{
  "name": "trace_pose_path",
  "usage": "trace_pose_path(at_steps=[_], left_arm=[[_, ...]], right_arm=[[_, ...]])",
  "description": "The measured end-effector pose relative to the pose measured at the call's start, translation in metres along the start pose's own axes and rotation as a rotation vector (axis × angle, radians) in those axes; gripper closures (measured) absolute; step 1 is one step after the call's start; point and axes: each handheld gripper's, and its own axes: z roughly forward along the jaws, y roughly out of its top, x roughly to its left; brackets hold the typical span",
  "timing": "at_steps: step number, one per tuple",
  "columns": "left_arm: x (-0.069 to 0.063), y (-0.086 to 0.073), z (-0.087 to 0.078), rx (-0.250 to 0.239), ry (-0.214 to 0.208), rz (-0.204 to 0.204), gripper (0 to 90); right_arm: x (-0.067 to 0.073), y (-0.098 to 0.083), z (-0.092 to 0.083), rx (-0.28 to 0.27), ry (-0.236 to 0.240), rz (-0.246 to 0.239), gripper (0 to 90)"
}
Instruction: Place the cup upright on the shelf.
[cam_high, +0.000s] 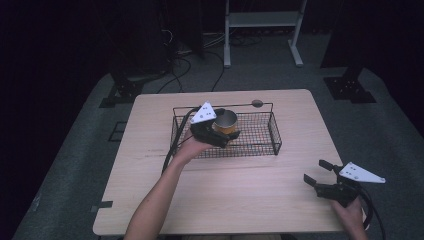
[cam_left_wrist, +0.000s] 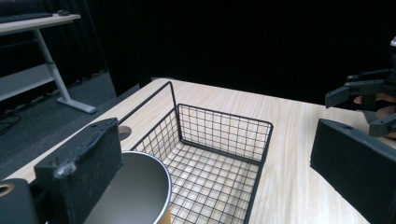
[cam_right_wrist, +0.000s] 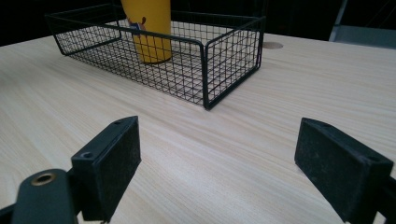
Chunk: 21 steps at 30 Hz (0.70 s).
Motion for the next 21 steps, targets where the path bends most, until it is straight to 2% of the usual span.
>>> trace_pose_path(at_steps=[8, 15, 21], left_arm=[[-0.009, -0.005, -0.008, -0.026, 0.000, -0.012, 1.4], [-0.016, -0.009, -0.013, -0.031, 0.002, -0.007, 1.4], [-0.022, -0.013, -0.016, -0.040, -0.001, -0.018, 1.4]], right_arm=[[0.000, 0.000, 0.000, 0.002, -0.001, -0.002, 13.4], [0.000, 0.000, 0.000, 0.004, -0.001, 0.000, 13.4], [0.001, 0.000, 0.000, 0.006, -0.002, -0.001, 13.4]])
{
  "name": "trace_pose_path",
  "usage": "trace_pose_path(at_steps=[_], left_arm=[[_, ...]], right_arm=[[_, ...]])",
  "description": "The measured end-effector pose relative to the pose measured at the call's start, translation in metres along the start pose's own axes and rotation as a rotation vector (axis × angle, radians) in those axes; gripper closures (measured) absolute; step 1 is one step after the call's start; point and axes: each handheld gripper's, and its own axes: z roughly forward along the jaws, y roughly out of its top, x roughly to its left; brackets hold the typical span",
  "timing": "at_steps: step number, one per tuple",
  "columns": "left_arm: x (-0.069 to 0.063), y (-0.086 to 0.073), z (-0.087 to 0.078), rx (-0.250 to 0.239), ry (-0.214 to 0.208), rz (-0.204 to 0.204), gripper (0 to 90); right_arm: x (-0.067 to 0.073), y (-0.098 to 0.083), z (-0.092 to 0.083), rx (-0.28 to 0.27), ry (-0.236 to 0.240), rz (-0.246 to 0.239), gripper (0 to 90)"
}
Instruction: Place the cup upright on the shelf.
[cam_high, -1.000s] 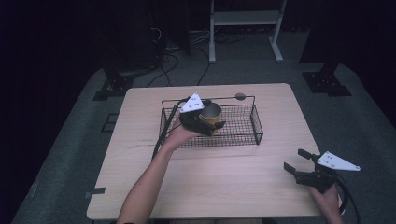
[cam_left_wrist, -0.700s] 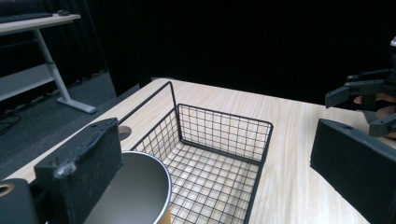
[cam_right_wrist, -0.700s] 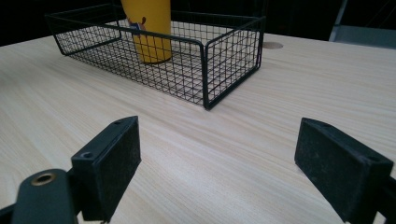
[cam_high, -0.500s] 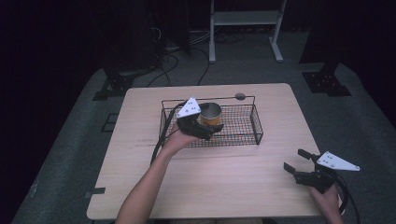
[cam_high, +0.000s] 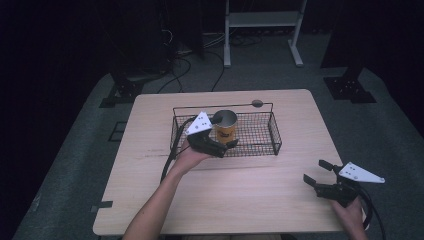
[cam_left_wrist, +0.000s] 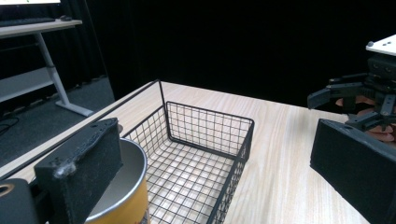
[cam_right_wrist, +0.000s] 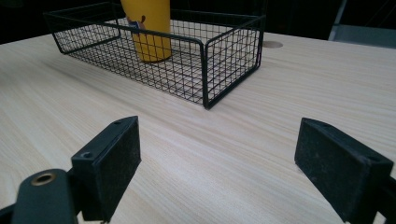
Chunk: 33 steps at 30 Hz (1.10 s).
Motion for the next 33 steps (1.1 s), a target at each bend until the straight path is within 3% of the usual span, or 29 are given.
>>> trace_pose_path(at_steps=[25, 33], left_arm=[[-0.024, -0.018, -0.019, -0.025, -0.027, -0.020, 1.4], [-0.033, -0.025, -0.025, -0.029, -0.034, -0.007, 1.4]], right_arm=[[0.000, 0.000, 0.000, 0.004, -0.001, -0.002, 13.4], [0.000, 0.000, 0.001, 0.006, -0.002, -0.004, 13.4]])
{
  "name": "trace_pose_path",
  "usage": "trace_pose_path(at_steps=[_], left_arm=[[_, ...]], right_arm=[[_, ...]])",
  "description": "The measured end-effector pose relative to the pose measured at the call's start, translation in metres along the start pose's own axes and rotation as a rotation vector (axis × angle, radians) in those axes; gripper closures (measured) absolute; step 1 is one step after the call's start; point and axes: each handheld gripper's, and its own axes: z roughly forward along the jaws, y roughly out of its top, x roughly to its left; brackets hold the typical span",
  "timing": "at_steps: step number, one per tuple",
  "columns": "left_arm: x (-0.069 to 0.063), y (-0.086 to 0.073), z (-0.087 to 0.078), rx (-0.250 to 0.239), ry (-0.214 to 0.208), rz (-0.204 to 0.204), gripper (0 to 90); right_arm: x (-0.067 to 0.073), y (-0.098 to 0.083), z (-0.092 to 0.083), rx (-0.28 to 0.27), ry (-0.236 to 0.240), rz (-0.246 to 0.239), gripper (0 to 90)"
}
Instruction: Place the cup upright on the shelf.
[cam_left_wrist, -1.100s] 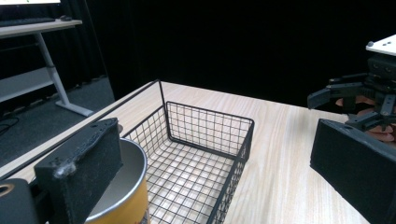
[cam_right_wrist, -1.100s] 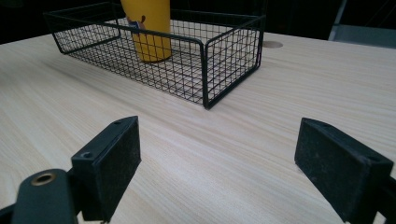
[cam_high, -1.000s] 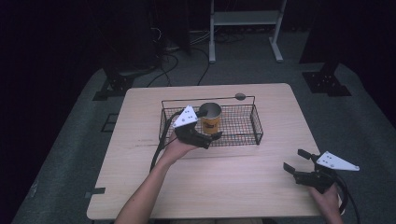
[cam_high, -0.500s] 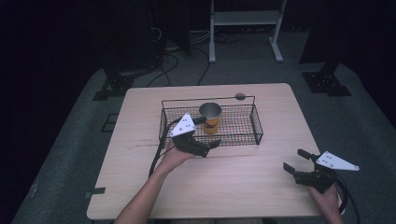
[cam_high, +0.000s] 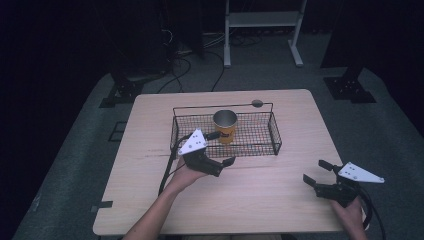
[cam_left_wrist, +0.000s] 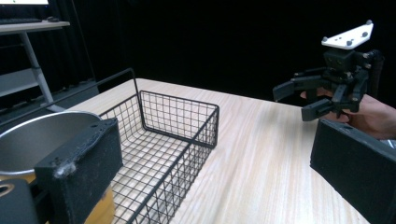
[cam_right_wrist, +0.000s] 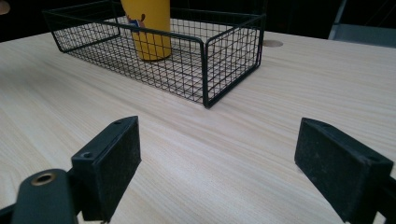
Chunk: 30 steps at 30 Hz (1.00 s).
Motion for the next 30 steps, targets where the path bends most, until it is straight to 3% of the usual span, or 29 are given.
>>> trace_pose_path(at_steps=[15, 30], left_arm=[[-0.009, -0.014, -0.020, -0.021, 0.018, -0.019, 1.4], [-0.015, -0.025, -0.034, -0.009, 0.038, -0.012, 1.4]], right_arm=[[0.000, 0.000, 0.000, 0.003, -0.001, 0.001, 13.4], [0.000, 0.000, 0.001, 0.004, -0.002, 0.001, 13.4]])
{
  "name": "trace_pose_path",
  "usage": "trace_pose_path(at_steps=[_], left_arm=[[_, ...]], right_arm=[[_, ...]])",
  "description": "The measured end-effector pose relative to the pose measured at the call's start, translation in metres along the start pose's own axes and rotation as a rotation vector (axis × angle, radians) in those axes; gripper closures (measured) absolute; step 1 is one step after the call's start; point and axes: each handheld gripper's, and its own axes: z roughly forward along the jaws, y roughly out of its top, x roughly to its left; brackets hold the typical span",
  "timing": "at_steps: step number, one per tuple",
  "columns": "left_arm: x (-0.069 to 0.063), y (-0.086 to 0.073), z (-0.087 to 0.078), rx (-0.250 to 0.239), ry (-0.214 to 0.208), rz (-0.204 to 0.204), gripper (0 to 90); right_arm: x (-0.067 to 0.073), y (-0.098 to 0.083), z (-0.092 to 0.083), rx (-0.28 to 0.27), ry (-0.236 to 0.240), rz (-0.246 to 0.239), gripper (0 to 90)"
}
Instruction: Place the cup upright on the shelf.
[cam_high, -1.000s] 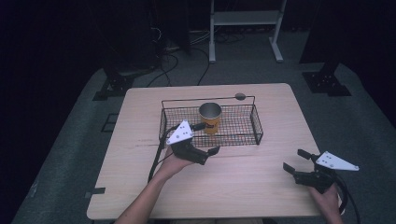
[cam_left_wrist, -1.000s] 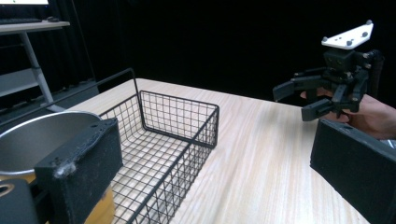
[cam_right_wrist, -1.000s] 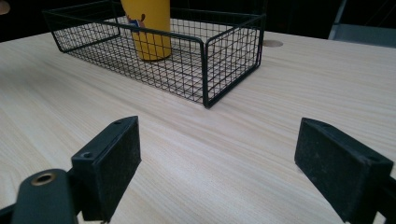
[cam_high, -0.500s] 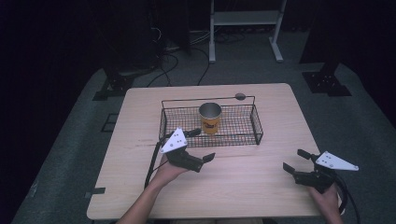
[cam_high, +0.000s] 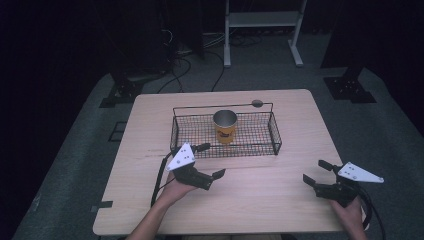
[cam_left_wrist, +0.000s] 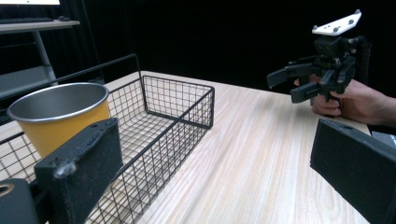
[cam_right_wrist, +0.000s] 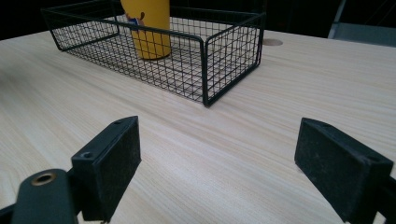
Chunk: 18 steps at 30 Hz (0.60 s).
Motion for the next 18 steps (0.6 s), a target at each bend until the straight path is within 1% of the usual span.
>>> trace_pose_path(at_steps=[2, 4, 8, 11, 13, 18], left_arm=[[0.000, -0.003, -0.003, 0.004, 0.007, -0.004, 1.4], [0.000, -0.005, -0.006, -0.002, 0.015, -0.004, 1.4], [0.000, -0.010, -0.013, -0.010, 0.031, -0.017, 1.4], [-0.001, -0.013, -0.017, 0.002, 0.043, -0.008, 1.4], [-0.002, -0.014, -0.019, 0.002, 0.046, -0.013, 1.4], [-0.004, -0.018, -0.022, 0.002, 0.057, -0.004, 1.4]], right_arm=[[0.000, 0.000, 0.000, 0.000, -0.001, 0.000, 13.4], [0.000, 0.000, 0.000, 0.001, -0.001, 0.000, 13.4], [0.000, 0.000, 0.000, 0.002, -0.001, 0.000, 13.4], [0.000, 0.000, 0.000, 0.003, -0.001, -0.002, 13.4], [0.000, 0.000, 0.000, 0.003, -0.002, 0.000, 13.4], [0.000, 0.000, 0.000, 0.004, -0.003, -0.001, 13.4]])
